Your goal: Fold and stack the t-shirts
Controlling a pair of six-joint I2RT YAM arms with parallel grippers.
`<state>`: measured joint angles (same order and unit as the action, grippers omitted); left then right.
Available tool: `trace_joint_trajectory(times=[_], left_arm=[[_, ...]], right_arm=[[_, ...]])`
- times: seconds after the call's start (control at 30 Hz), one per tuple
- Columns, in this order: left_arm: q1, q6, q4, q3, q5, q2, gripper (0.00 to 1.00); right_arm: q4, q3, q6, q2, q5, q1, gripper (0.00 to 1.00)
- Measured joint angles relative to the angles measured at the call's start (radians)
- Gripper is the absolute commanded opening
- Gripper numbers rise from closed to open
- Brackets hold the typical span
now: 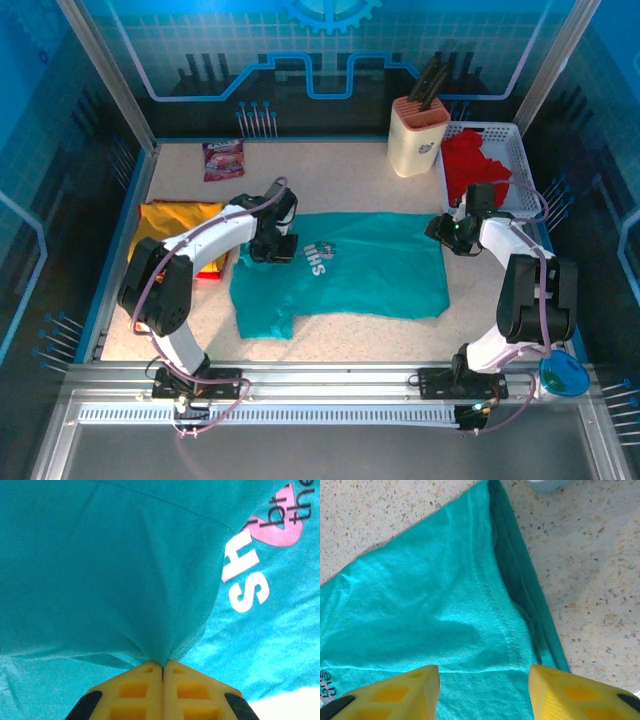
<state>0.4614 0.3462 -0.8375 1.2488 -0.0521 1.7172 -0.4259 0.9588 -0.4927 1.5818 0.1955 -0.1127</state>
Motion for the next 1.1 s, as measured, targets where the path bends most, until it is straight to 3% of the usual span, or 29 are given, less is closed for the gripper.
trace_joint_trajectory(times=[0.07, 0.17, 0.3, 0.53, 0.8, 1.1], left_arm=[[0.006, 0.005, -0.015, 0.013, -0.006, 0.000, 0.04], [0.010, 0.008, -0.033, 0.033, -0.007, 0.010, 0.31], [0.010, 0.014, -0.048, 0.046, 0.011, 0.038, 0.45], [-0.062, 0.010, -0.066, 0.040, 0.013, 0.016, 0.40], [-0.311, -0.006, -0.013, -0.112, -0.018, -0.127, 0.38], [-0.330, 0.021, 0.122, -0.230, -0.062, -0.089, 0.35]], right_arm=[[0.000, 0.000, 0.000, 0.000, 0.000, 0.000, 0.51], [0.000, 0.000, 0.000, 0.000, 0.004, 0.000, 0.51], [0.000, 0.000, 0.001, 0.000, 0.008, 0.000, 0.51], [0.000, 0.000, 0.004, 0.000, 0.008, 0.000, 0.50], [0.000, 0.000, 0.004, 0.000, 0.023, 0.000, 0.51], [0.000, 0.000, 0.004, 0.000, 0.025, 0.000, 0.50]])
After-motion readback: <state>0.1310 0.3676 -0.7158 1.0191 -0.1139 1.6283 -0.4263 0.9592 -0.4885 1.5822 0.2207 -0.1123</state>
